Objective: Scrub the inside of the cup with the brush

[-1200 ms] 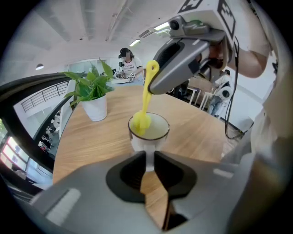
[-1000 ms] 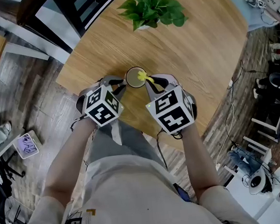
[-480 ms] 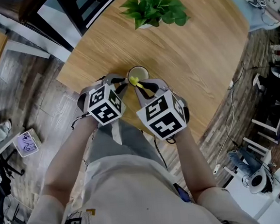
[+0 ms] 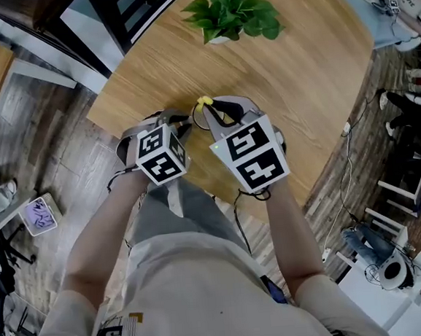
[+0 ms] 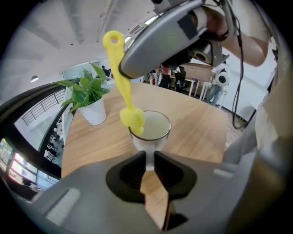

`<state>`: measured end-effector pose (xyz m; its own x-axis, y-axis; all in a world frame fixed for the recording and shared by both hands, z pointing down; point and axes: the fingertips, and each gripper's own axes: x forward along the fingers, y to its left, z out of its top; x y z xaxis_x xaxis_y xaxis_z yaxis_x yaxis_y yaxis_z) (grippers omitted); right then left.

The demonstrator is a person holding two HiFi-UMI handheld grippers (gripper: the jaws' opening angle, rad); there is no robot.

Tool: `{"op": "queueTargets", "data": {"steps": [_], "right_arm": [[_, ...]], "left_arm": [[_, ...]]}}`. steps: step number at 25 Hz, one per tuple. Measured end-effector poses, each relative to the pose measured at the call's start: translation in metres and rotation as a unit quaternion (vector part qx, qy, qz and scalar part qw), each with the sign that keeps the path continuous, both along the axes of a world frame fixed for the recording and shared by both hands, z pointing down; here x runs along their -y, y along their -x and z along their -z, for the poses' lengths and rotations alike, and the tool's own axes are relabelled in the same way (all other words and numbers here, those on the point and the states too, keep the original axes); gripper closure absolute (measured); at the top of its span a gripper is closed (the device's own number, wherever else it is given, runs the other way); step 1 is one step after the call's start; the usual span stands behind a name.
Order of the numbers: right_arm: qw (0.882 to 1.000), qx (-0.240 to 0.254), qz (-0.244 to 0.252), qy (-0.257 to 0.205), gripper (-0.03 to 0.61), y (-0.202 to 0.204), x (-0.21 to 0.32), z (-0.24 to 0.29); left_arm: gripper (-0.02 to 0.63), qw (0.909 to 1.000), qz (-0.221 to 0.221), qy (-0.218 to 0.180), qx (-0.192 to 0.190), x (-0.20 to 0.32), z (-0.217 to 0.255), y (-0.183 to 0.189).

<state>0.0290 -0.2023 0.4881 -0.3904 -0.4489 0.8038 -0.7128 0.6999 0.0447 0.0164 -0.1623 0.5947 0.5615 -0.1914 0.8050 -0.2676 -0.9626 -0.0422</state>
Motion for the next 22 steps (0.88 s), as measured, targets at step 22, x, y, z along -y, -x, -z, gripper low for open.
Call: {"op": "queueTargets", "data": {"steps": [22], "right_arm": [[0.995,0.078,-0.059,0.010,0.549,-0.013,-0.040,0.004]], "left_arm": [[0.554,0.9998,0.010,0.000,0.019,0.001,0.000,-0.001]]}}
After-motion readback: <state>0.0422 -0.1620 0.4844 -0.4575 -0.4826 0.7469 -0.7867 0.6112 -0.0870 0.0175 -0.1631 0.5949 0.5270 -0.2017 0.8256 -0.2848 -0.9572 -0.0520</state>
